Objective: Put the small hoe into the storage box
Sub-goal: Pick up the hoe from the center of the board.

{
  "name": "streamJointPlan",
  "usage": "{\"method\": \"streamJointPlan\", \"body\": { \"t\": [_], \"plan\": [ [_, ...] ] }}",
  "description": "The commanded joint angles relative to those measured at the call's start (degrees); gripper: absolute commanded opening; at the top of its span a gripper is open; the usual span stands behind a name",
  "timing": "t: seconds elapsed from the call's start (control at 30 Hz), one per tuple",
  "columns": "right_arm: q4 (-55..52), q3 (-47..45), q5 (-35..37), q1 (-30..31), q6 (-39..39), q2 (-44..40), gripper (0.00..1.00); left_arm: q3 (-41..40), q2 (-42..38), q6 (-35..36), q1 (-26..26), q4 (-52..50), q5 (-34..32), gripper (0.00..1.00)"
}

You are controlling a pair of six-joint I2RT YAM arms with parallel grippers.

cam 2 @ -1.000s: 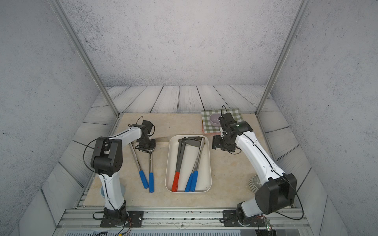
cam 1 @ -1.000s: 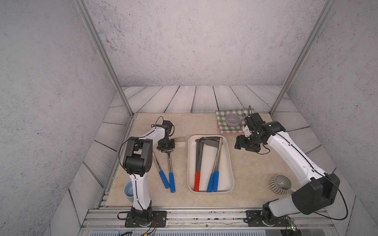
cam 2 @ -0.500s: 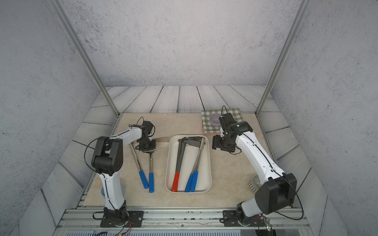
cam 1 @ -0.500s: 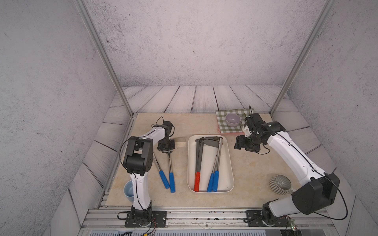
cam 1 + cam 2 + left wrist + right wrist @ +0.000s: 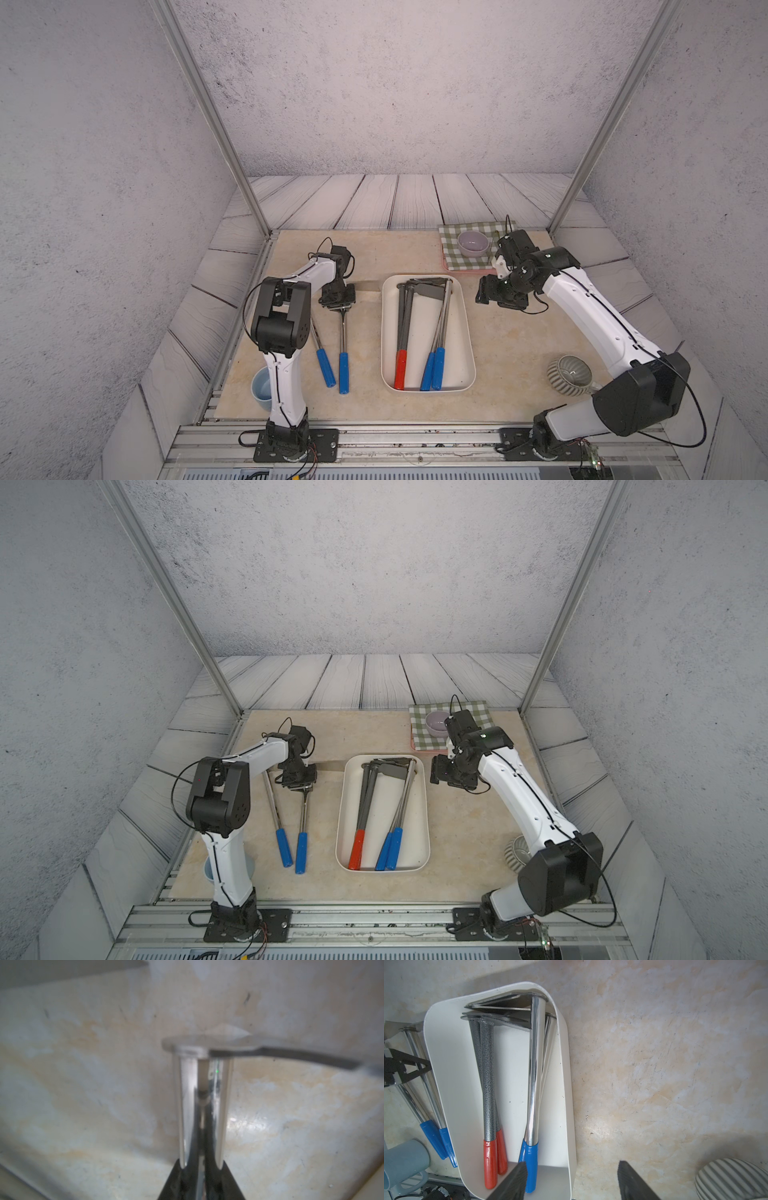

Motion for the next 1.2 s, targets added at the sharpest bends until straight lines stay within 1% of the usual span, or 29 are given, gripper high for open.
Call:
{"method": "streamJointPlan", "body": {
  "t": [0.0, 0.27, 0.4, 0.47, 0.57, 0.73, 0.83, 0.93, 1.0, 1.07, 1.17],
  "plan": [
    [0.0, -0.2, -0.7, -0.3, -0.3, -0.1, 0.71, 3.2, -3.4, -0.8, 0.4, -2.7, 1.3, 0.13],
    [-0.2, 0.3, -1.1, -0.3, -0.1, -0.3, 0.71, 7.5, -8.1, -1.1, 0.4, -6.8, 2.6, 0.0],
    [-0.3, 0.4, -1.4, -0.4, 0.1, -0.4, 0.71, 9.5, -10.9, -1.0, 0.4, -10.2, 3.1, 0.0],
    [-0.2, 0.2, -1.5, -0.3, 0.2, -0.7, 0.71, 10.0, -12.9, -0.6, 0.3, -11.5, 4.6, 0.0],
    [0.0, -0.3, -1.7, -0.3, 0.4, -0.9, 0.71, 10.6, -15.9, -1.9, -0.2, -12.8, 5.8, 0.0],
    [0.5, -1.2, -2.4, -0.4, 1.0, -1.3, 0.71, 11.4, -19.1, -5.1, -2.8, -14.9, 5.7, 0.0],
    [0.7, -1.7, -2.7, -0.3, 1.1, -1.6, 0.71, 11.1, -20.5, -7.5, -5.0, -13.0, 7.3, 0.0],
    [0.8, -1.9, -2.9, -0.3, 1.1, -2.0, 0.71, 12.0, -20.1, -10.4, -6.8, -11.5, 9.3, 0.0],
    [0.7, -2.2, -2.8, -0.3, 1.1, -2.2, 0.71, 13.5, -18.8, -12.4, -8.4, -11.6, 8.5, 0.0],
    [0.5, -2.3, -2.6, -0.3, 1.0, -2.4, 0.71, 16.8, -16.0, -16.1, -10.0, -15.0, 7.0, 0.0],
    [0.3, -2.6, -2.2, -0.4, 0.9, -2.7, 0.71, 22.5, -10.9, -18.2, -11.1, -20.7, 9.6, 0.0]
  ]
}}
